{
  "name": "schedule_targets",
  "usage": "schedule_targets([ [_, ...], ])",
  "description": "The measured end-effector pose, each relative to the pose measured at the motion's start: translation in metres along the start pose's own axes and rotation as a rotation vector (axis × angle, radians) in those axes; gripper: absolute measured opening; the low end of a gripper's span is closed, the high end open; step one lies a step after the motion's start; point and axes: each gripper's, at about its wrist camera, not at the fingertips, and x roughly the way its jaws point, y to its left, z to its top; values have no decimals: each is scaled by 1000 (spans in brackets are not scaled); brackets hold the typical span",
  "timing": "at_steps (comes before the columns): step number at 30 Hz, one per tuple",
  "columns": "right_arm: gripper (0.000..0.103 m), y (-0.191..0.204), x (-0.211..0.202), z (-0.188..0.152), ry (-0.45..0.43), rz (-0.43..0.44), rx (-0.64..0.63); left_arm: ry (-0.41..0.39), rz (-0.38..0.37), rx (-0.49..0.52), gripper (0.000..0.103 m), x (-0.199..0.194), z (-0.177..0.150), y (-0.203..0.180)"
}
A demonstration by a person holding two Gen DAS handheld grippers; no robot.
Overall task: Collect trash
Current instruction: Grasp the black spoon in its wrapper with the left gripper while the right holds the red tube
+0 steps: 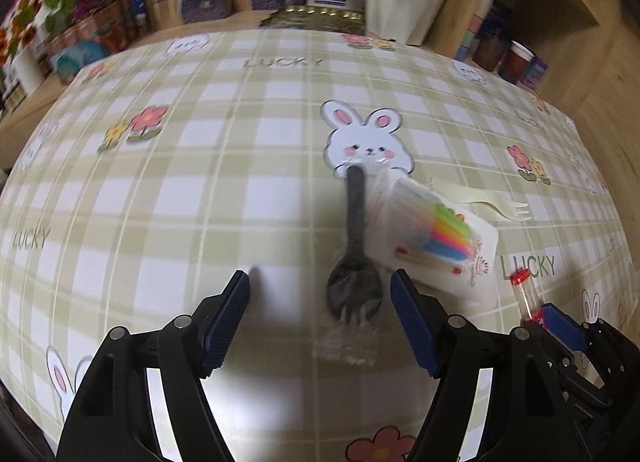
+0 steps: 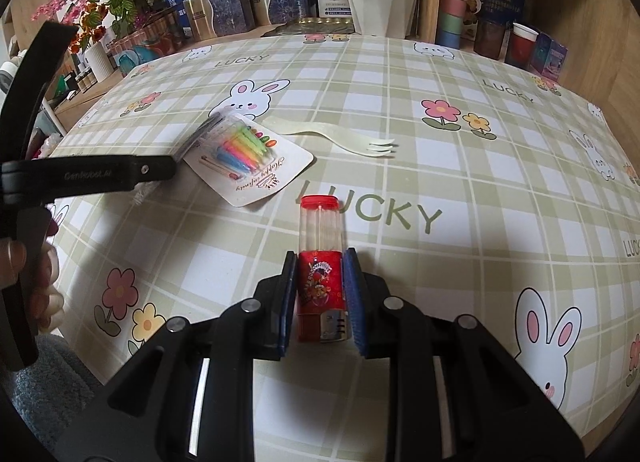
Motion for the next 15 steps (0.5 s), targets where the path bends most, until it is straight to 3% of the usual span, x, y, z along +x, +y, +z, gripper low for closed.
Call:
schedule_targets([
  [3,26,0,0,0,-2,0,-3,-4,8,43,71,6,8,-7],
  [8,26,1,0,-1,-8,2,-8,1,7,41,59,14,17,-3],
  [12,26,1,0,-1,-10,1,-9,3,-1,61,18,11,17,0],
  [15,26,0,-1,0,0,14,3,3,-54,19,15,4,13,9],
])
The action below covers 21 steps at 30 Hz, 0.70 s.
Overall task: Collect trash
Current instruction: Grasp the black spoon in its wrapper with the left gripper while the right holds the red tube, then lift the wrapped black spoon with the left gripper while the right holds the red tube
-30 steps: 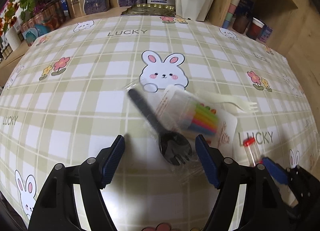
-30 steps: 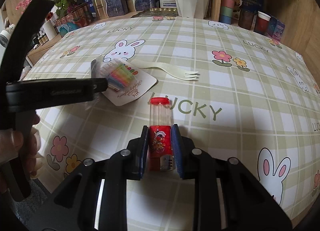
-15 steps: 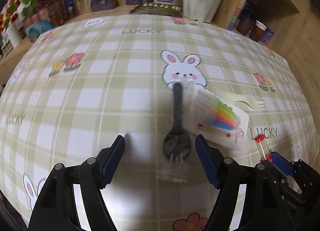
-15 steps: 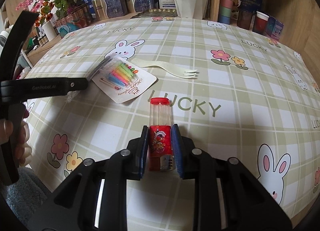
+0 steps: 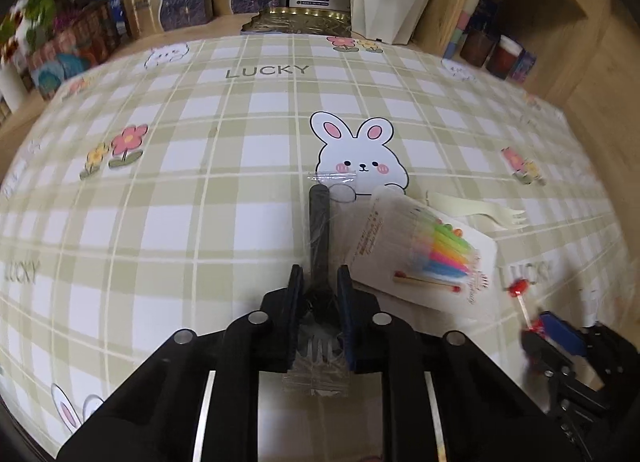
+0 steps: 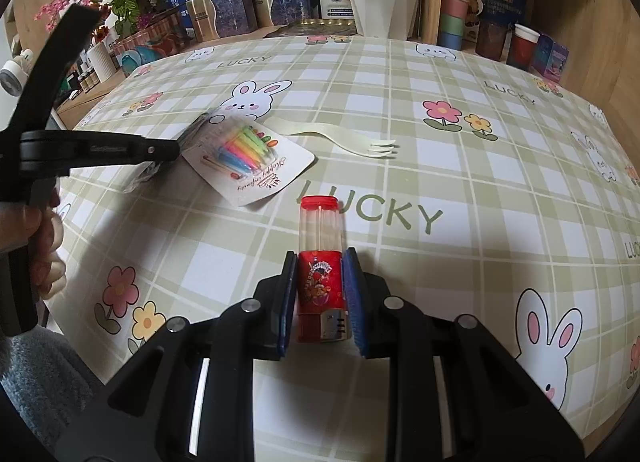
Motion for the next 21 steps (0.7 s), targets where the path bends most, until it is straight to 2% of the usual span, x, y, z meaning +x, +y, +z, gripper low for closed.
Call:
schedule_targets([
  [5,26,-4,-4,-3,20,65,48,-26,-25,15,13,-18,-12,2],
  [21,26,17,-50,-22,-11,132,42,-116,-124,46,13,-109,-68,0],
])
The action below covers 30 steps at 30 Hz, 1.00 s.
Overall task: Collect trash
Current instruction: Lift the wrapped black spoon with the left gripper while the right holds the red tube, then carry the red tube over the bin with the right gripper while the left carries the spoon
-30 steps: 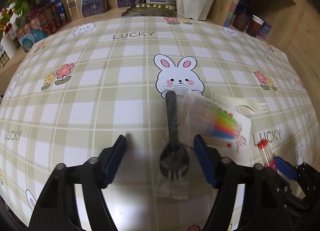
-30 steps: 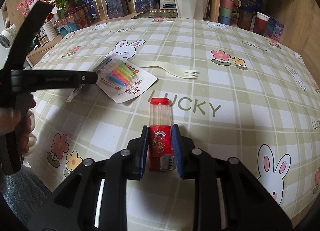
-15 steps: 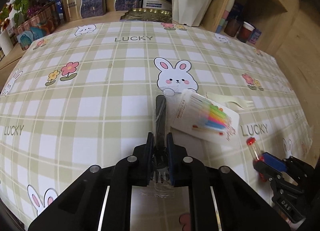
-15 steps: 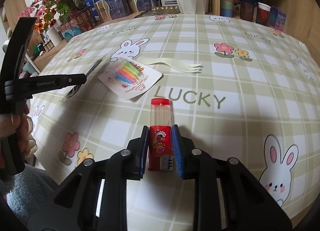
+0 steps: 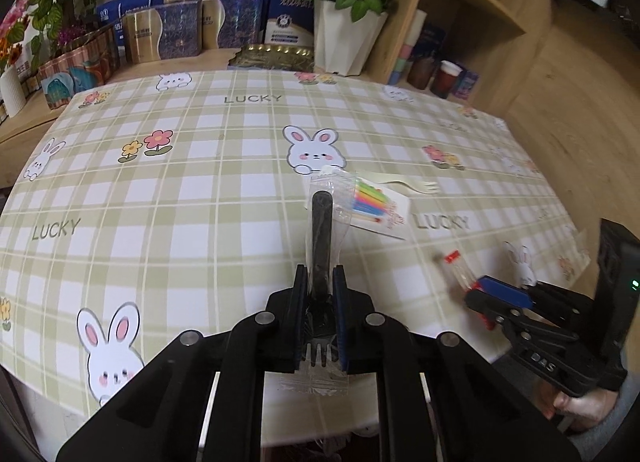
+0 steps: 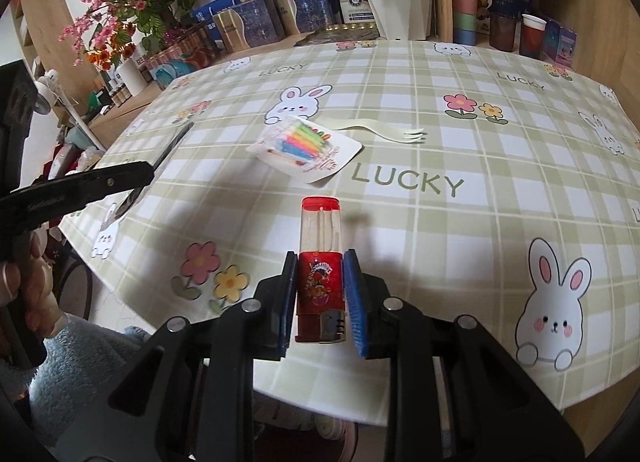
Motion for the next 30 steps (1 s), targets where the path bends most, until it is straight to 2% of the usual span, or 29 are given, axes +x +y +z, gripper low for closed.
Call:
schedule_targets([
  [8,26,16,-24,-15,0,28,-10,-27,-50,40,13,-44,-30,-16],
  [16,26,33,-50,-42,7,58,-42,-55,-82,29,13,-86,-70,-18],
  [25,26,50,-53,-79,77,83,-69,-73,-116,-2,13,-110,-114,-17],
  [30,26,59,-45,-97,121,102,-64,-49,-120,-19,13,-108,-134,-14],
])
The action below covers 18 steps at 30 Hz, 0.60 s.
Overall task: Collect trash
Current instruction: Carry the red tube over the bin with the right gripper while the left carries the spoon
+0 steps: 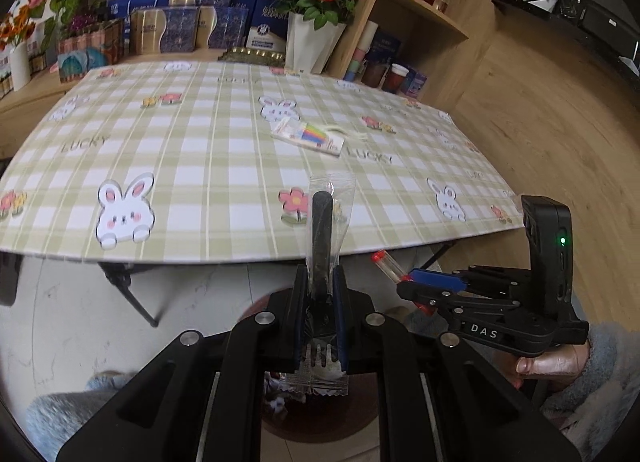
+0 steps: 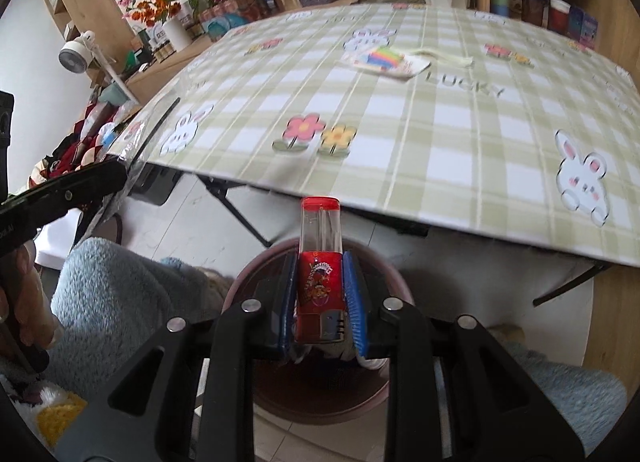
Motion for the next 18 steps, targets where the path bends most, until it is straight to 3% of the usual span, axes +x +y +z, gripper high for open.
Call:
schedule_targets([
  [18,26,40,77,-21,250,135,-88,26,6,-71,13,12,-12,23],
])
